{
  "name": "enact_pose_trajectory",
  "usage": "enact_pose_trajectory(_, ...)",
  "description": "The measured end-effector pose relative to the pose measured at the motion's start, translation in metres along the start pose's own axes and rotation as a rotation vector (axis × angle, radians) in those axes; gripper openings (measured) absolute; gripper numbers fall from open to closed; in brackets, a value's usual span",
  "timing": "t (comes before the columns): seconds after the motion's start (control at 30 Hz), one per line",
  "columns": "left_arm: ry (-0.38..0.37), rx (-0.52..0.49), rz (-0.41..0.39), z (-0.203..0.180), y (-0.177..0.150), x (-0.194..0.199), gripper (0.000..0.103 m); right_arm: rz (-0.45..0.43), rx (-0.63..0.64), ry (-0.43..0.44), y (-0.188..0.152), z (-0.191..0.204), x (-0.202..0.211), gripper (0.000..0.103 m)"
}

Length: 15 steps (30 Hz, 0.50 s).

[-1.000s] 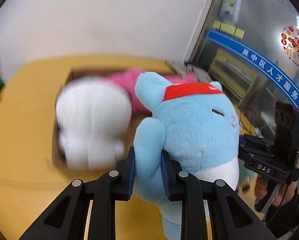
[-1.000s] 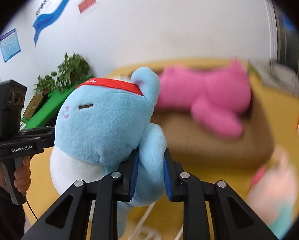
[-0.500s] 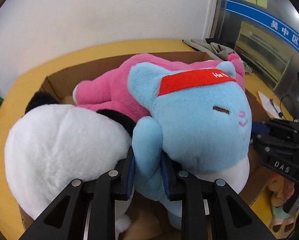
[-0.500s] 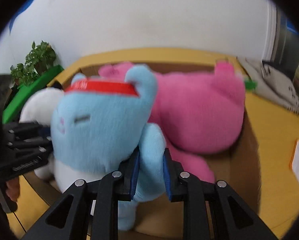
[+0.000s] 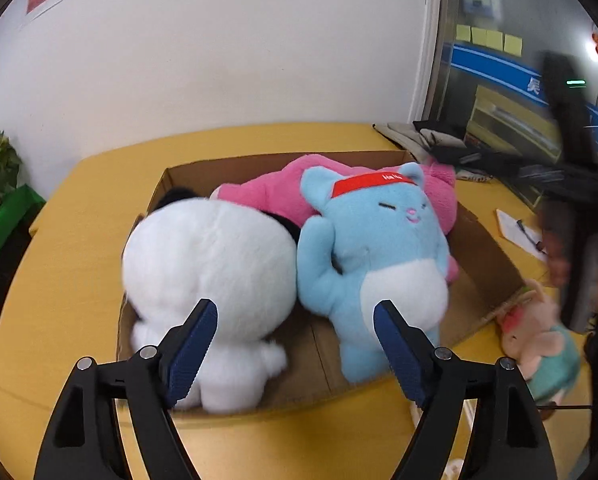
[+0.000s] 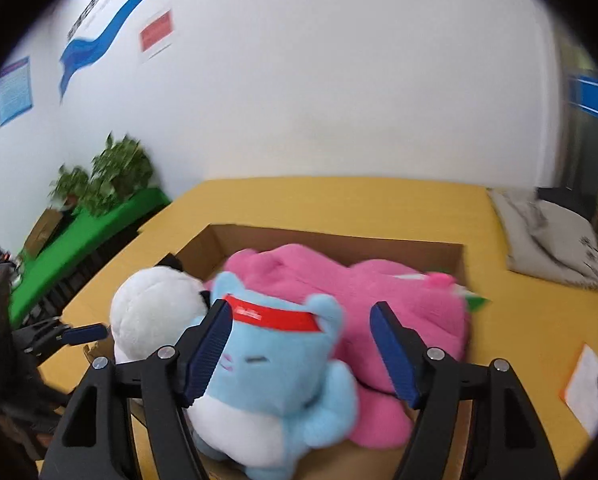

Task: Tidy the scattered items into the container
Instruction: 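Lift the light-blue bear with the left gripper and lower it into the box, then open the left gripper to release the blue bear and withdraw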

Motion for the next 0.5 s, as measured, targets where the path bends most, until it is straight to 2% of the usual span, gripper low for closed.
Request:
enact_pose_trajectory(0.03, 0.001, 0.015, 0.001, 0.000, -0.006, 0.006, 0.084, 0.049, 0.020, 0.022, -0.005, 0.010, -0.020, 0.065)
enact_pose_trajectory(0.07, 0.007, 0.028, 0.005, 0.004, -0.015, 0.014, 0.084, 0.151, 0.050, 0.045, -0.025, 0.025, -0.051, 0.055)
enact_pose_trajectory(0.13, 0.019, 0.034, 0.013, 0.005, -0.026, 0.021, 0.084, 0.181, 0.126, -0.042, -0.043, 0.036, -0.080, 0.055)
enact_pose_trajectory(0.17, 0.030, 0.040, 0.016, 0.009, -0.034, 0.026, 0.084, 0.161, 0.135, -0.084, -0.044, 0.039, -0.083, 0.055)
enact_pose_trajectory(0.23, 0.047, 0.061, 0.021, 0.018, -0.047, 0.036, 0.084, 0.147, 0.111, -0.099, -0.040, 0.040, -0.079, 0.057)
enact_pose_trajectory(0.33, 0.062, 0.098, 0.015, 0.028, -0.061, 0.049, 0.084, 0.118, 0.084, -0.113, -0.032, 0.037, -0.060, 0.067)
enact_pose_trajectory(0.47, 0.078, 0.142, -0.013, 0.037, -0.074, 0.068, 0.089, 0.005, 0.070, -0.097, -0.023, 0.065, -0.011, 0.083)
enact_pose_trajectory(0.5, 0.084, 0.148, -0.020, 0.039, -0.076, 0.072, 0.091, -0.019, 0.059, -0.089, -0.026, 0.071, 0.004, 0.083)
Point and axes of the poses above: each gripper's, at about its wrist camera, not at the fingertips, and x roughly against the way its jaws point, z to its left, y to its top, the point moved 10 cm from there along -x, roughly the way its jaws point, and after that the axes turned 6 degrees about x, right-handed, at the moved point
